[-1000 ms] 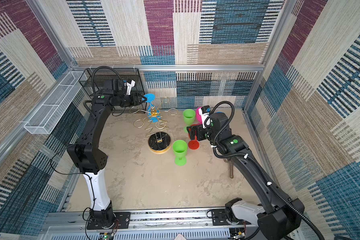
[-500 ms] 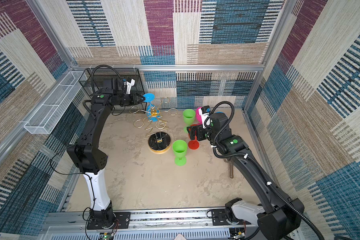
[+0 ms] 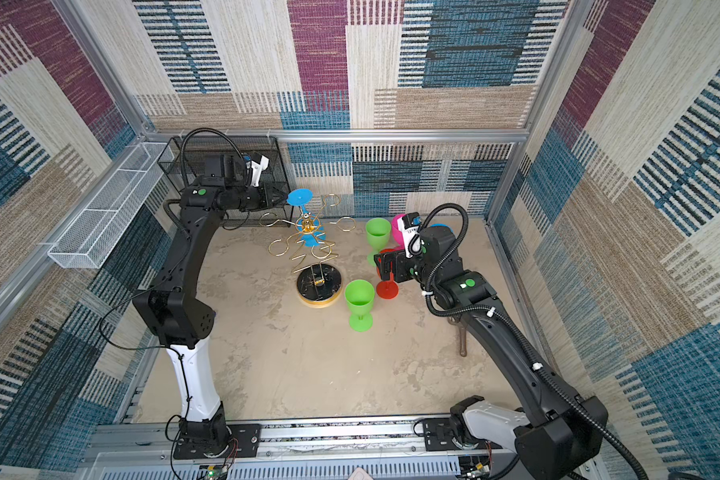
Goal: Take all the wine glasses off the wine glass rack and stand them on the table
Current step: 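Close the left gripper on the blue glass foot and lift it off the rack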
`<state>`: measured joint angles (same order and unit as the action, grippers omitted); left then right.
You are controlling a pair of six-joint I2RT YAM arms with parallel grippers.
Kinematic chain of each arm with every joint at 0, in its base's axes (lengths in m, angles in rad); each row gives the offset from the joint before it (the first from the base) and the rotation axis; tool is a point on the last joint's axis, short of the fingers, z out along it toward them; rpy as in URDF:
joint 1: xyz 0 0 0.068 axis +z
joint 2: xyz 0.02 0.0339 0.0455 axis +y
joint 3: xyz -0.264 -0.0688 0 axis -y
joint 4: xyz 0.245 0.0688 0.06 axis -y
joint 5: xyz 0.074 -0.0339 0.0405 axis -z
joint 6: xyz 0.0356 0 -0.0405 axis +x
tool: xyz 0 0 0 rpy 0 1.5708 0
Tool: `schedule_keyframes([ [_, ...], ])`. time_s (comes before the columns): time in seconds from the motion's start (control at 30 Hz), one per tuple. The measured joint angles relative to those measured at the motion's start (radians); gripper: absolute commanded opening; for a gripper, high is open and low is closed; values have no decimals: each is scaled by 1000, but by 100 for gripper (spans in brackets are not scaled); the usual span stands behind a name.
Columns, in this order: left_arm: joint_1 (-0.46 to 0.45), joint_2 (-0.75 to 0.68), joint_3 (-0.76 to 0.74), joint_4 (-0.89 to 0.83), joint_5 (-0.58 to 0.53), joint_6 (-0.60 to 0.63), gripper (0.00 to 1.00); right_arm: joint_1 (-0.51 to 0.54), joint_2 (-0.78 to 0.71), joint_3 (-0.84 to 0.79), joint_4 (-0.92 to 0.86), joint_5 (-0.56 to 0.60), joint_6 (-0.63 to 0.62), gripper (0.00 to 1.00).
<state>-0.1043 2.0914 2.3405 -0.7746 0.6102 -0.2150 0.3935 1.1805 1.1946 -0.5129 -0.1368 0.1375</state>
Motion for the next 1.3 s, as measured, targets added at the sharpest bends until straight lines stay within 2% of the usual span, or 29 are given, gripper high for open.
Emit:
schedule_keyframes([
  [0.03,0,0,0,0,1,0,9,0,0,0,0,0,0,99],
  [0.1,0,0,1,0,7,-3,31,0,0,-1,0,0,0,99],
  [0.27,0,0,1,0,27,-15,61,0,0,-2,0,-1,0,99],
  [0.37,0,0,1,0,27,-19,65,0,0,-2,0,-1,0,99],
  [0.63,-3,1,1,0,24,-18,66,0,5,0,1,-1,0,99],
  [0.8,-10,16,7,0,24,-18,63,0,6,3,2,-2,0,99],
  [1.3,-11,29,15,0,26,-35,28,0,6,10,3,-1,0,99],
])
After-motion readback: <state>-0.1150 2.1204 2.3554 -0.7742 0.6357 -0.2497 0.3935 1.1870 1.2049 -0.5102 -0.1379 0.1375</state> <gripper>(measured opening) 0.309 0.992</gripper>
